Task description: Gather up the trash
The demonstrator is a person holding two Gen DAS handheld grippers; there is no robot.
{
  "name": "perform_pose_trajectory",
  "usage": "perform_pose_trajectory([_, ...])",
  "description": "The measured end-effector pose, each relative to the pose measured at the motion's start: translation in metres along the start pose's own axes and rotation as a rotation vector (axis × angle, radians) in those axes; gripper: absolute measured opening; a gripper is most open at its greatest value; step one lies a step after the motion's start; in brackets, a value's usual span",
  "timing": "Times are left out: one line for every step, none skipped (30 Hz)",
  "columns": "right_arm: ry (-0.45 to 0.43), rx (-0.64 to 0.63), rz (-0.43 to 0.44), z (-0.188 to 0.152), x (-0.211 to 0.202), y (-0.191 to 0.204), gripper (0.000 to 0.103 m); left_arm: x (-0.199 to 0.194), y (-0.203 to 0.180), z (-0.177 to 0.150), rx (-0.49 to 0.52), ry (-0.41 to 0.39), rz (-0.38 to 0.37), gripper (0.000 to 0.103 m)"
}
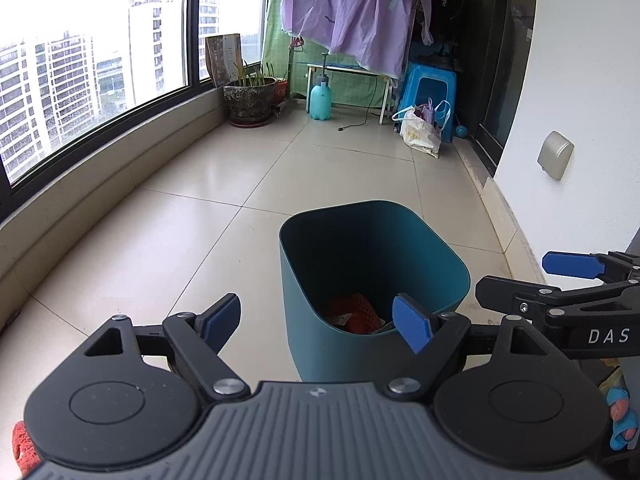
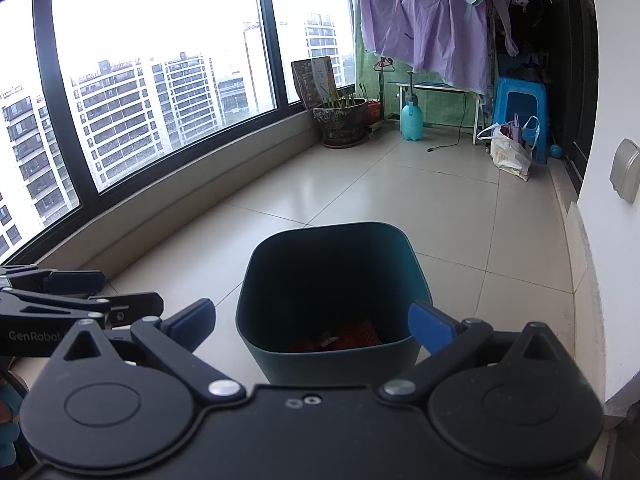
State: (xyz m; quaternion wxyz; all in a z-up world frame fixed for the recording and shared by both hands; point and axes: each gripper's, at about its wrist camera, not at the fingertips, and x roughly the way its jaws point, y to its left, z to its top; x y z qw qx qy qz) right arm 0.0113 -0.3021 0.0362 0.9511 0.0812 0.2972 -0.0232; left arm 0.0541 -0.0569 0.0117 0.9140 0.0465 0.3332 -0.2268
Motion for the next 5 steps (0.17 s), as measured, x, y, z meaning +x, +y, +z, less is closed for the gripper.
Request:
perform_pose_trajectory([0.0, 0.002, -0.002, 0.0009, 0.0002, -0.0005, 0.103, 0.0003, 0.0003, 0.0, -0.001, 0.004, 0.002, 0.083])
perform_pose_trajectory([0.002, 0.005, -0.004, 0.0015, 0.0008, -0.0014, 0.103, 0.0006, 0.001, -0.0001, -0.005, 0.006, 0.002, 0.083])
perform_pose_trajectory([0.004, 0.007, -0.003, 0.0018, 0.0011, -0.0016, 0.103, 0.002, 0.0029, 0.0022, -0.011, 0.012, 0.0, 0.083])
perform_pose_trajectory([0.006, 0.008, -0.001, 0.0021, 0.0016, -0.0017, 0.103, 0.0031, 0.0032, 0.0023, -0.014, 0.019, 0.001, 0.083])
perform_pose_trajectory([0.006, 0.007, -0.003, 0.0024, 0.0019, -0.0015, 0.103, 0.0041, 0.0033, 0.0024, -0.014, 0.026, 0.003, 0.083])
